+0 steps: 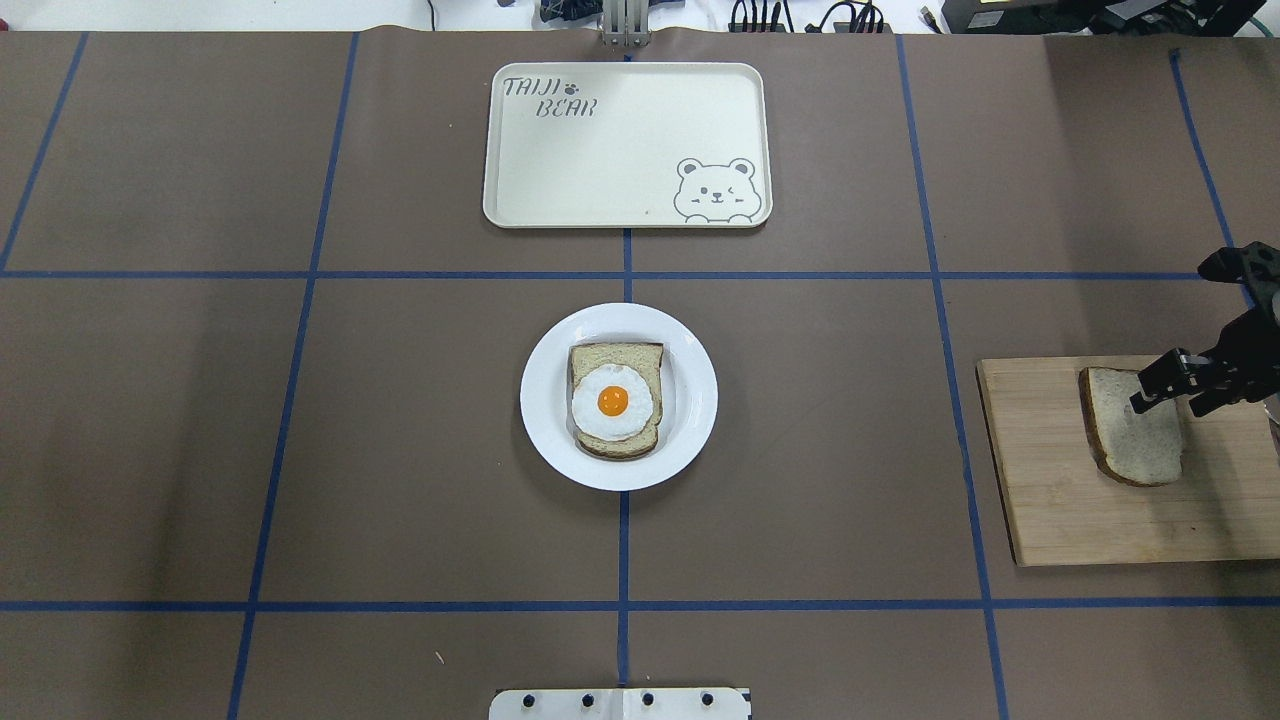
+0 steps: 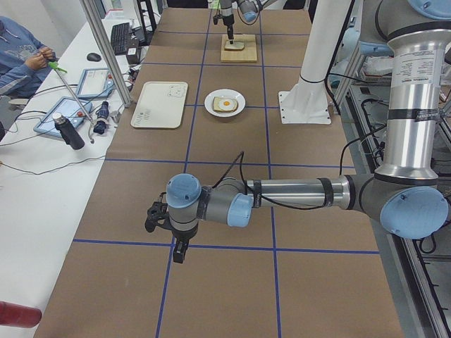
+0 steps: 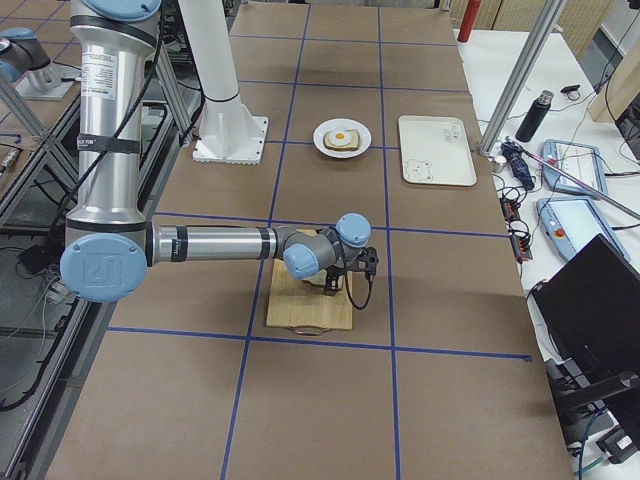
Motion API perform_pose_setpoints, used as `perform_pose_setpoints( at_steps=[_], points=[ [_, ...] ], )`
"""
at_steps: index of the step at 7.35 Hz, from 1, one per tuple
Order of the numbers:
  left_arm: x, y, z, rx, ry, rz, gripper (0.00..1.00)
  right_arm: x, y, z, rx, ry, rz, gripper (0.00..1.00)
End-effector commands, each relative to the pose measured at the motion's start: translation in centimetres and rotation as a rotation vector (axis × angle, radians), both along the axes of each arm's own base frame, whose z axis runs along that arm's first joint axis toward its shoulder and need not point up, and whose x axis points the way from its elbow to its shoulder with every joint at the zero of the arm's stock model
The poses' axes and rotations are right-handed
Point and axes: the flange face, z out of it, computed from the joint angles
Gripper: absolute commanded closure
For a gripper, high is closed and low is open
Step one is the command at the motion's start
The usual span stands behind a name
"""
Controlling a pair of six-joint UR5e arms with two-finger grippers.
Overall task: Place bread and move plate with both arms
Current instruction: 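Lower the right gripper onto the bread slice on the wooden board and grasp it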
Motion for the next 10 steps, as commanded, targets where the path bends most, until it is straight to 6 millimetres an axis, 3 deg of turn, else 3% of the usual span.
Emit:
perform_pose_setpoints(
  at_steps=[1,2,3,4,5,6,8,10],
  points=[
    [0.0,0.0,0.0,0.0,0.0,0.0,0.01,0.0,0.1,0.3,-0.009,0.005,0.0,0.27],
    [0.0,0.0,-0.1,0.002,0.0,0.0,0.01,0.1,0.2,0.7,-0.016,0.008,0.0,0.33],
    [-0.1,0.0,-0.2,0.005,0.0,-0.002,0.01,0.0,0.1,0.6,-0.02,0.004,-0.001,0.49],
    [-0.1,0.0,-0.3,0.006,0.0,-0.002,0.01,0.0,0.0,0.5,-0.02,0.001,-0.002,0.76],
    [0.0,0.0,-0.2,0.005,0.0,0.0,0.01,0.0,0.1,0.7,-0.024,0.0,-0.003,0.83],
    [-0.1,0.0,-0.2,0.005,0.0,-0.002,0.01,0.1,0.2,0.7,-0.024,-0.003,-0.003,0.96],
    [-0.1,0.0,-0.3,0.007,0.002,0.0,0.01,0.1,0.3,0.9,-0.027,-0.003,-0.003,1.0],
    [-0.1,0.0,-0.3,0.007,0.002,0.0,0.01,0.9,-0.1,-0.5,-0.019,-0.042,0.008,1.0]
  ],
)
